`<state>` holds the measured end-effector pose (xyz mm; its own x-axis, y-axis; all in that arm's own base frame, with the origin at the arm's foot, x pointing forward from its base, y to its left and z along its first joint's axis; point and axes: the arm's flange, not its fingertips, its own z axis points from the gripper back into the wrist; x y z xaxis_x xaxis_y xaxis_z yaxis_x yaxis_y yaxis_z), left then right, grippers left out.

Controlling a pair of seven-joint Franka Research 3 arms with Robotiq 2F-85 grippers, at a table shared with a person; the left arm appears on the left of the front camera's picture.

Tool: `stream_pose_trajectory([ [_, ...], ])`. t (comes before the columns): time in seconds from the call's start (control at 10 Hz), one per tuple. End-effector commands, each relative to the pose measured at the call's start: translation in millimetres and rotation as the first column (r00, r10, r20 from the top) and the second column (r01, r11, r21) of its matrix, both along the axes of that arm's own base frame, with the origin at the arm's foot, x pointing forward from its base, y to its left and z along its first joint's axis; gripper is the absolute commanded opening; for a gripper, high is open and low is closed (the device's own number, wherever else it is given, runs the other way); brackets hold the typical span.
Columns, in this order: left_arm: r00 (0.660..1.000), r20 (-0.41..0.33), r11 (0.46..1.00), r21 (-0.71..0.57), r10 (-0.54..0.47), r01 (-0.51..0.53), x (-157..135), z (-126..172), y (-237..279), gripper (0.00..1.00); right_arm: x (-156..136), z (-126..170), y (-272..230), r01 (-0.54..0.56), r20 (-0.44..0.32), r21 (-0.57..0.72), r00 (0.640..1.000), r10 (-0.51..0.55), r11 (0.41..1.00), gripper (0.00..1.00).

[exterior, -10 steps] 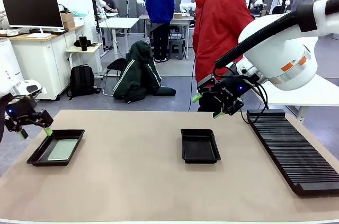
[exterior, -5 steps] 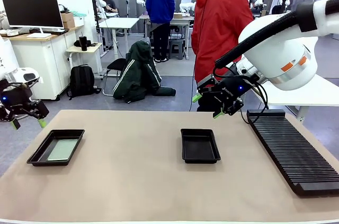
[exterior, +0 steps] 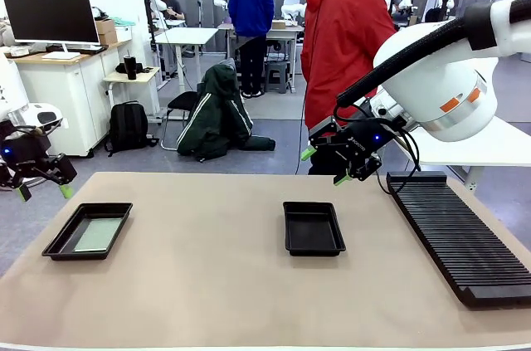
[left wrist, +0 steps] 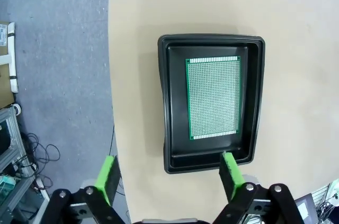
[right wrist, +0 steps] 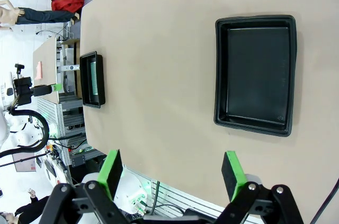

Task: Inspect and transfer BCBs to ESD trays.
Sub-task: Pick up the Blank PCB from the PCB Rack and place it in the right ESD tray.

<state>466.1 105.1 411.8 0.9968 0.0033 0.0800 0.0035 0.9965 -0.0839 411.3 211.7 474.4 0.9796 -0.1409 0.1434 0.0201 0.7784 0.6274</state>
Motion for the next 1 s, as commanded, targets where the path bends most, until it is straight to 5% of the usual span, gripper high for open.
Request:
stream_pose_trajectory([
  [0.0, 1.0, 0.011, 1.0, -0.001, -0.001, 0.001, 0.1, -2.3, 1.3, 1.0, -0.5, -0.7, 2.0, 0.019, -0.001, 0.0, 1.0, -0.019, 1.0, 1.0],
  [0.9, 1.0, 0.011, 1.0, -0.001, -0.001, 0.001, 0.1, -2.3, 1.3, 1.0, -0.5, -0.7, 2.0, 0.019, -0.001, 0.0, 1.0, -0.019, 1.0, 1.0],
])
